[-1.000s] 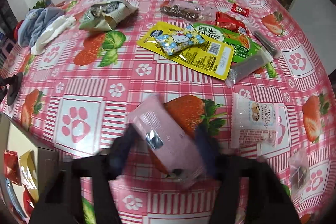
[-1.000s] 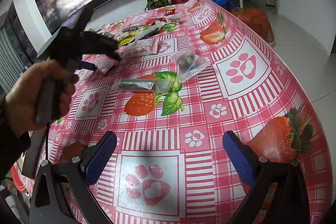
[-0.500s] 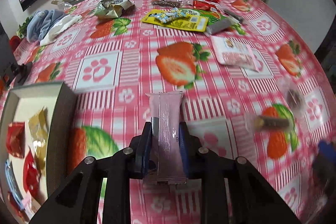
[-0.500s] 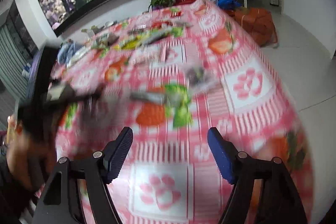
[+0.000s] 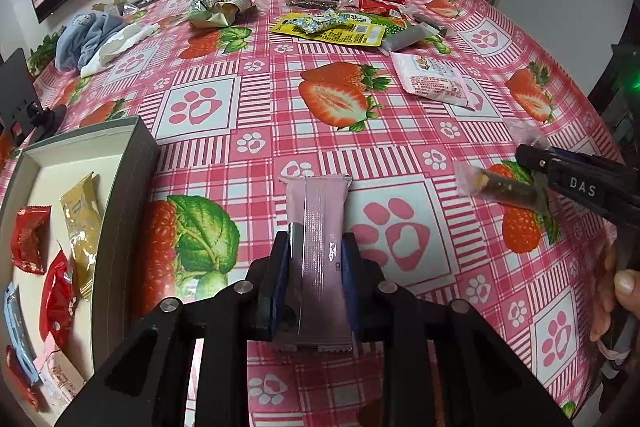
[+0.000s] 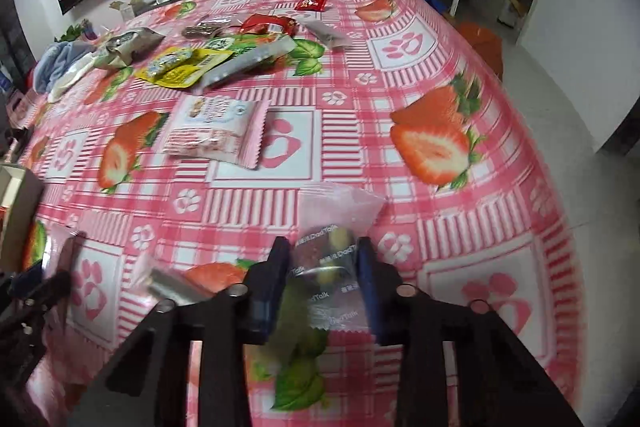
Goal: Organize snacks
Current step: 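Grasp the clear wrapped candy bag with the right tool while the left tool holds the pink bar, then carry the pink bar toward the white tray while the right tool carries the clear bag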
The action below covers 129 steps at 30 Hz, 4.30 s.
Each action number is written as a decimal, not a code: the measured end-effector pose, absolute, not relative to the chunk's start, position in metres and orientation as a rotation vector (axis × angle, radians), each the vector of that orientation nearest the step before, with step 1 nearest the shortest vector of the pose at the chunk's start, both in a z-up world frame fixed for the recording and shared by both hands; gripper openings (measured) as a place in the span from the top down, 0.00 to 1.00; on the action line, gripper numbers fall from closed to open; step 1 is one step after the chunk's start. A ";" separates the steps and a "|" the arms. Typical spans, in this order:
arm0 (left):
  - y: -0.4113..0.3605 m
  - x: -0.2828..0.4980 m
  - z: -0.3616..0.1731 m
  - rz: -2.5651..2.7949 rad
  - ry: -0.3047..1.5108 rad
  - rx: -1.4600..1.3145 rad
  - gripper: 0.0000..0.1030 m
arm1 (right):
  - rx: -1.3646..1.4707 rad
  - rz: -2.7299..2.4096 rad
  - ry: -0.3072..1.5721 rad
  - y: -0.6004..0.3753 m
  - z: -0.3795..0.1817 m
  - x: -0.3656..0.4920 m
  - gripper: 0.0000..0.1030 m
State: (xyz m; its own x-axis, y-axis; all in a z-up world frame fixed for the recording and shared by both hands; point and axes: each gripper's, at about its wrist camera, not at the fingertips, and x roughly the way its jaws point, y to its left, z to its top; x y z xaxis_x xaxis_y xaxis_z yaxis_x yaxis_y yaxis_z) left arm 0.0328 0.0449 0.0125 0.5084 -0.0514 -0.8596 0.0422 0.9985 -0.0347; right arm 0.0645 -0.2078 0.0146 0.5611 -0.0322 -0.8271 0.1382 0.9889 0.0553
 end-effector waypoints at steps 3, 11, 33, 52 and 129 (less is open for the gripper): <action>0.045 0.022 0.012 -0.061 1.038 0.000 0.73 | 0.165 -0.086 0.922 -0.206 0.028 0.036 0.70; 0.046 -0.012 0.012 -0.094 1.028 0.010 0.73 | 0.160 0.059 0.922 -0.144 0.028 -0.040 0.70; 0.060 -0.079 0.014 -0.163 1.018 0.006 0.74 | 0.096 0.033 0.938 -0.085 0.006 -0.083 0.70; 0.073 -0.092 0.016 -0.173 1.042 -0.022 0.74 | 0.078 0.049 0.962 -0.069 0.007 -0.091 0.70; 0.130 -0.103 0.052 0.012 0.987 -0.081 0.74 | 0.048 0.245 0.886 -0.020 0.047 -0.087 0.70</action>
